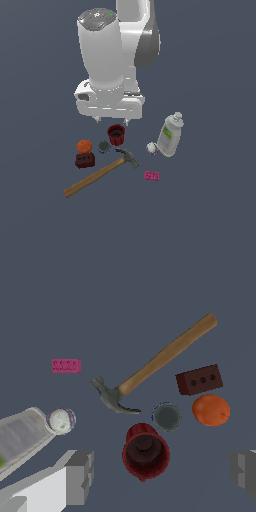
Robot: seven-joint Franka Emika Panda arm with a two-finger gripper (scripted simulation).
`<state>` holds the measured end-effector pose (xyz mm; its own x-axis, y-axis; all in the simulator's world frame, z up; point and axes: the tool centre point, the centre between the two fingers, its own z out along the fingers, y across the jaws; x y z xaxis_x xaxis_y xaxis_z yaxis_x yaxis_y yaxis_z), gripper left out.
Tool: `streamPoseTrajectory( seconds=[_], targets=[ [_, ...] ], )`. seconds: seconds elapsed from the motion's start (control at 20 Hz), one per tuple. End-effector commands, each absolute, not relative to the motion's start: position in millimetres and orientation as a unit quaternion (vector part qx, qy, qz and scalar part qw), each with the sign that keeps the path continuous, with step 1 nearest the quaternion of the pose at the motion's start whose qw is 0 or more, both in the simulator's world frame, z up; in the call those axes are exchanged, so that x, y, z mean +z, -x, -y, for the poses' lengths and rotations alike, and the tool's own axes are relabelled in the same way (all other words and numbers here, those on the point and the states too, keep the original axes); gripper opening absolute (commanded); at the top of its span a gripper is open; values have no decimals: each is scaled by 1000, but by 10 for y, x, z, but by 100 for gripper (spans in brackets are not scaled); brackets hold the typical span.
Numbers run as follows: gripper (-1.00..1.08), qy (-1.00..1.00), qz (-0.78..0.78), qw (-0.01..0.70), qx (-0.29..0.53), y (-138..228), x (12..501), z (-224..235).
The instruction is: Pick up a designated object from a clutter of objects.
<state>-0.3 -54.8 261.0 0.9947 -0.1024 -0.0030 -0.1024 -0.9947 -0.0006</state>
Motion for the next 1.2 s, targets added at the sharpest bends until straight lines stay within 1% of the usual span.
streamPoseTrajectory(
  seconds=[0.0,0.3,0.65,0.9,1.15],
  targets=[
    [100,998,-56,2,2,-1,2395,617],
    [100,997,-71,6,1,46,1771,824],
    [100,996,-89,4,0,204,1128,1052],
    [100,995,-98,2,0,316,837,1159],
    [100,995,-103,0,0,389,677,1218]
  ],
)
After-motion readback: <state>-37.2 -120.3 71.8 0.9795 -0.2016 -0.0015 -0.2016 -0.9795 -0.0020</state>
